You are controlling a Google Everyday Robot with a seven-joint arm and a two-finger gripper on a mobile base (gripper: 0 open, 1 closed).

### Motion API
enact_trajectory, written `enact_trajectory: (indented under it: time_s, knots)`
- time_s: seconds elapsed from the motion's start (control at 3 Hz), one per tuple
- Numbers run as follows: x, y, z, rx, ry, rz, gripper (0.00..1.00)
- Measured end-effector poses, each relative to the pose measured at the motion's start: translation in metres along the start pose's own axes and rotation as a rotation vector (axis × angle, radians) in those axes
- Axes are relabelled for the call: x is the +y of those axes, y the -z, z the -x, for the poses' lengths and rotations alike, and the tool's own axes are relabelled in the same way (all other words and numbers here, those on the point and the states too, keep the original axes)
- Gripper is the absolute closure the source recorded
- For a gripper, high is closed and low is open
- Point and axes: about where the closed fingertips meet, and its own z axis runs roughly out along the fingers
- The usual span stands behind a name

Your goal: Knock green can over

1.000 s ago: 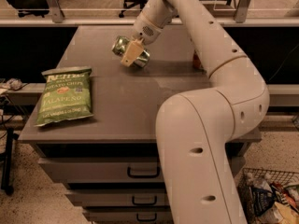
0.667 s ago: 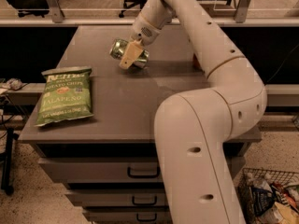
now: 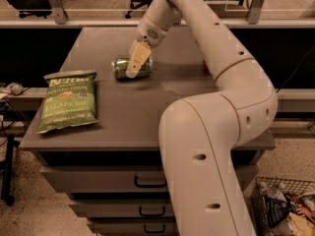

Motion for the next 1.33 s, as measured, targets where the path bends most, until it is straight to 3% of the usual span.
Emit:
enact_trajectory:
  time_s: [0.33, 0.67, 1.33]
  knots:
    - [0.000, 0.000, 0.002, 0.009, 0.008, -0.001, 0.00]
    - [-0.004, 0.011, -0.002, 0.012, -0.003, -0.035, 0.00]
    - [-0.024, 0.105, -0.035, -0.156, -0.141, -0.311, 0.00]
